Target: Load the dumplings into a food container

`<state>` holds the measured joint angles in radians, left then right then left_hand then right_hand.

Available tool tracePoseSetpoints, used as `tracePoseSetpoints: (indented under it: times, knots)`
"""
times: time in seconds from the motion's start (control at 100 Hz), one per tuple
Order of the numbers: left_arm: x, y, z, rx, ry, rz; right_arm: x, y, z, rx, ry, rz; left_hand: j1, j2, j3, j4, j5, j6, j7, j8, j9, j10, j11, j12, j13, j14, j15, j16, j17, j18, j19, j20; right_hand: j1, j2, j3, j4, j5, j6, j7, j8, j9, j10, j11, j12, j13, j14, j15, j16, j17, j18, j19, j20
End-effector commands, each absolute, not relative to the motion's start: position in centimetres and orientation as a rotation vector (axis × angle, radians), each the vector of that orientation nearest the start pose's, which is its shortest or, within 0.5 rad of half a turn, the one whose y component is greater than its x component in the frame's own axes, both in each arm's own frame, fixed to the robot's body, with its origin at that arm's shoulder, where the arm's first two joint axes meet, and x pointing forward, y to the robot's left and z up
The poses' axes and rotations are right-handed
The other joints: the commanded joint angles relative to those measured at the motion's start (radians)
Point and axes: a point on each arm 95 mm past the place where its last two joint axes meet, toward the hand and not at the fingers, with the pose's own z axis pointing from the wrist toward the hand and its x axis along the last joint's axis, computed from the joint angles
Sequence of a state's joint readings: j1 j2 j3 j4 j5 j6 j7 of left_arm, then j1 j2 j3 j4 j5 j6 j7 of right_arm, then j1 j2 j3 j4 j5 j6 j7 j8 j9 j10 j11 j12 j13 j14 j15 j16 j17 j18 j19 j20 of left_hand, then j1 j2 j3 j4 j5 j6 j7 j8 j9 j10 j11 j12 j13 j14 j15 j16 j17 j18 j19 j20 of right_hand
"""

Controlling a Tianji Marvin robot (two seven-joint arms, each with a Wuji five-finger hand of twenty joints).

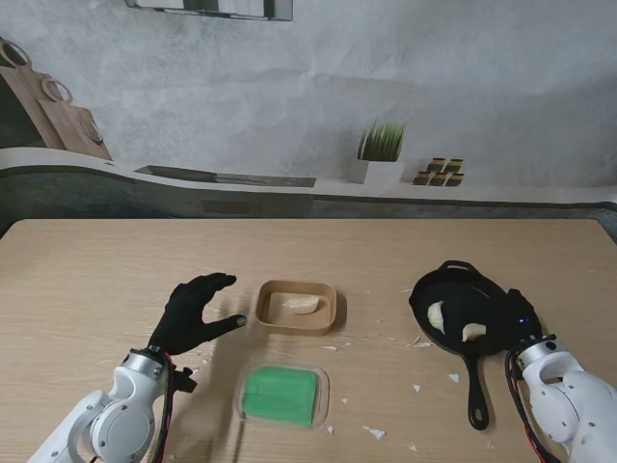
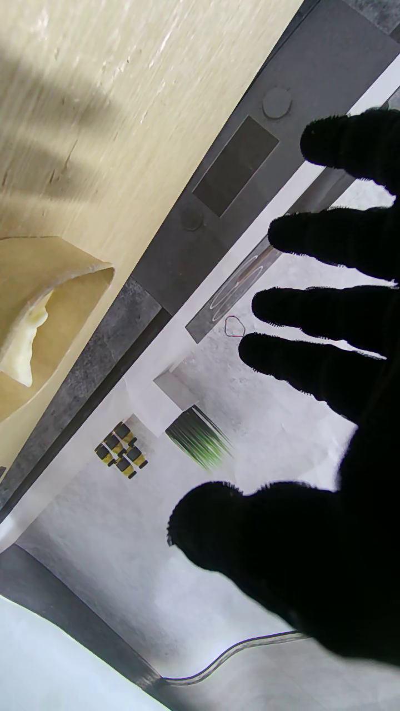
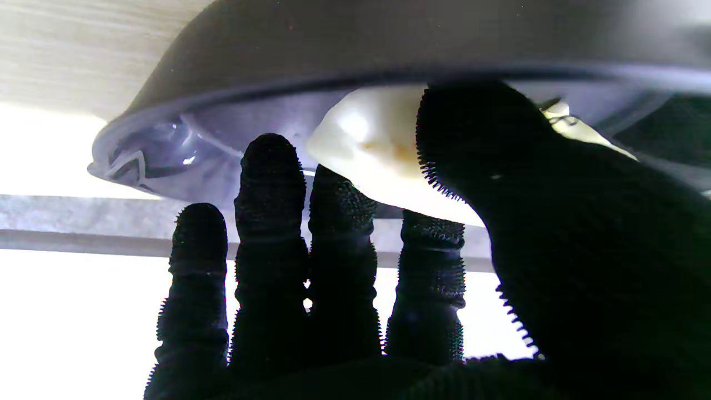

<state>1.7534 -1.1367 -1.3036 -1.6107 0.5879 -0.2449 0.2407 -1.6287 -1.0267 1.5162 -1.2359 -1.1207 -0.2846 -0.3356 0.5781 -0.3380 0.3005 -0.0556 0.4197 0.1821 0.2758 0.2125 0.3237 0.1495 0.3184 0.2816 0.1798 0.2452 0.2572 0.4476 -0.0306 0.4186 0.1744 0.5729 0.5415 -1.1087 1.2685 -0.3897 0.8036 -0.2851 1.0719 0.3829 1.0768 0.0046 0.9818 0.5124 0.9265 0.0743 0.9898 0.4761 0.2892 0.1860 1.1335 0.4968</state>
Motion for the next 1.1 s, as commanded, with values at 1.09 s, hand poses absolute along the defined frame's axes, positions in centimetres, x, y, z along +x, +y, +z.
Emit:
tracePoseSetpoints:
  times: [1.09]
  knots:
    - [34.4,2.4,-33.5,-1.483,0.987,-2.015,46.3,10.0,-27.1,1.214,1.617,1.845,0.021,0.024,-0.013,0.031,-0.010,0.003,-0.011,0.005,-0.002,0.018,0.005,0.012,0.001,-0.018,-0.002,0.014,-0.004,-0.032,-0.039,-0.013,0.079,0.131,0.107,0.049,0.084,0.014,0.068,0.063,0.043,0.035,0.073,0.013,0.008,0.043,0.045,0.017,-0.031,0.053,0.024,-0.021]
